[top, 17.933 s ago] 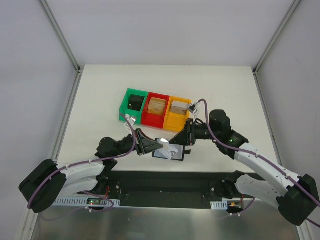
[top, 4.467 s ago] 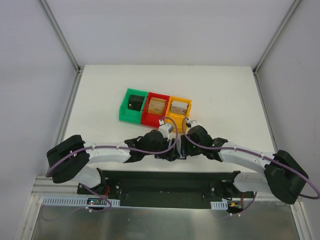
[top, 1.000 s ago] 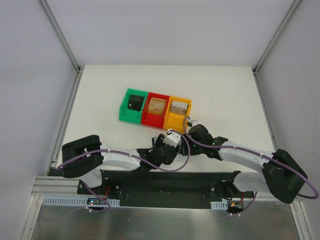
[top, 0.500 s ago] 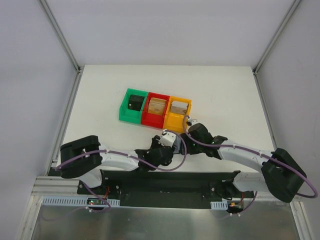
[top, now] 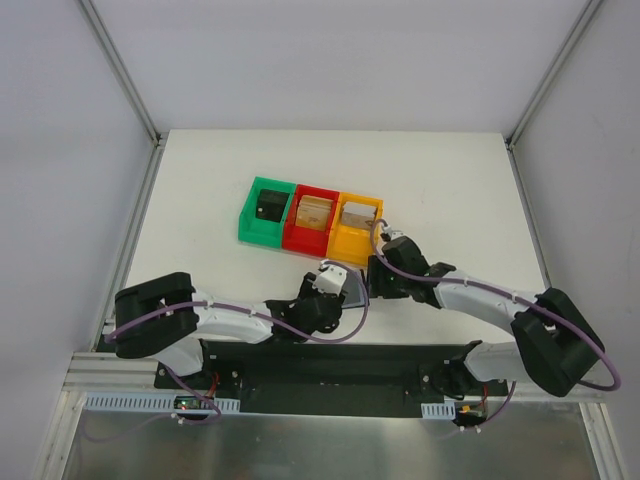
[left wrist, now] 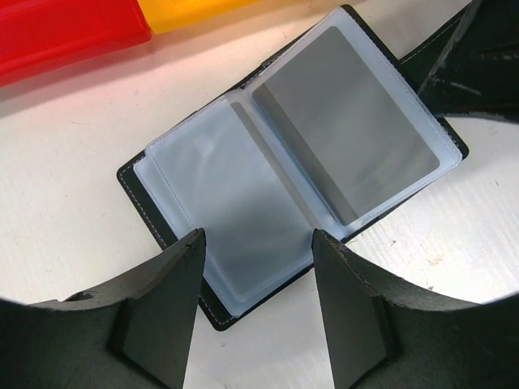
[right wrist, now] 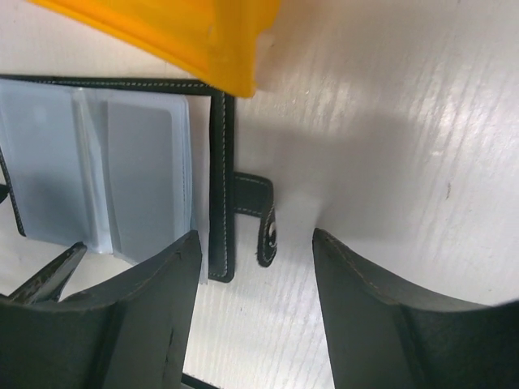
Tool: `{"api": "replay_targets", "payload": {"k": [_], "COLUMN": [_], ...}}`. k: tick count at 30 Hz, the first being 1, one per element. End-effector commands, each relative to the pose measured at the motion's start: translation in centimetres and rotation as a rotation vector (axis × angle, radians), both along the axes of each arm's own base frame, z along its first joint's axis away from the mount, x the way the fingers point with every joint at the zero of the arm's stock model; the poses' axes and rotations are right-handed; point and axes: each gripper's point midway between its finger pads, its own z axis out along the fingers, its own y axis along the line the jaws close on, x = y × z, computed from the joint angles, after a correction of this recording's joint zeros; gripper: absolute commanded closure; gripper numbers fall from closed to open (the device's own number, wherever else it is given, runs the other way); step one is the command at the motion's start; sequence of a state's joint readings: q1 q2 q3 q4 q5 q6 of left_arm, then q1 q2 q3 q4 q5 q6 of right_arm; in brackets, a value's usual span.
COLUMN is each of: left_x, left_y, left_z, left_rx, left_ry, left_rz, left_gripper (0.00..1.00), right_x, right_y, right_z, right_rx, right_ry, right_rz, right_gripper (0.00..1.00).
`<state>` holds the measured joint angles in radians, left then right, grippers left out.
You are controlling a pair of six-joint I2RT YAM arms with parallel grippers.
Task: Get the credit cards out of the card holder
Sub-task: Remove the credit card from the card holder.
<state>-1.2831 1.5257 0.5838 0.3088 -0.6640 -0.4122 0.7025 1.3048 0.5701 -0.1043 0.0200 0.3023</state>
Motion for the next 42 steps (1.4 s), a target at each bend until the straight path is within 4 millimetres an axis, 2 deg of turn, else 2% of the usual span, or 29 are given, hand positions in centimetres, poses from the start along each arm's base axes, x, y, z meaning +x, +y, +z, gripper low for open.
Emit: {"api": "replay_targets", "payload": {"k": [1,5,15,21,25,30,31,34,36,42], "left_x": [-0.1,-0.1,-0.4,-0.8,-1.1,-1.4,-1.5,-1.6,-1.7,-1.8], "left_y": [-0.1,0.0,0.2,-0.3,-0.6,-0.8,-0.9,-1.0,-1.0,-0.7], "left_z": [1.0,1.2,2.0,3.4,4.3,4.8,4.8,4.8,4.7,4.7], "left_rx": [-0.054,-0.067,-0.113,-0.191,-0.232,-0.265,-0.267,-0.272,-0.273,-0.281], "left_ry": [-0.007,-0.008,-0.001,0.005,0.010,0.018,0.021,0.026,0.031,0.035], "left_rz": [0.018,0.018,0.021,-0.001,-0.017,-0.032,-0.035,-0.040,-0.041,-0.036], "left_gripper": [0.46,0.46,0.46,0.45,0.44,0.44,0.44,0.44,0.44,0.43], "right_x": [1.6,2.2,1.7,1.9,1.9,1.7,1.6,2.1,2.1,2.4], "right_y": [0.0,-0.1,0.3,0.3,0.0,-0.5,-0.6,-1.1,-1.1,-0.8], "right_z": [0.6,0.3,-0.4,0.1,0.9,1.4,1.3,1.2,1.1,0.8], "right_rx": [-0.001,0.001,0.010,0.015,0.007,-0.006,-0.009,-0.042,-0.046,-0.050], "right_ry": [-0.026,-0.018,0.012,-0.018,-0.041,-0.059,-0.056,-0.064,-0.057,-0.044], "right_rz": [-0.013,-0.016,0.019,0.035,0.042,0.049,0.051,0.024,0.023,0.026], "right_gripper": [0.41,0.45,0.73,0.91,1.00,1.00,0.96,0.72,0.66,0.64]}}
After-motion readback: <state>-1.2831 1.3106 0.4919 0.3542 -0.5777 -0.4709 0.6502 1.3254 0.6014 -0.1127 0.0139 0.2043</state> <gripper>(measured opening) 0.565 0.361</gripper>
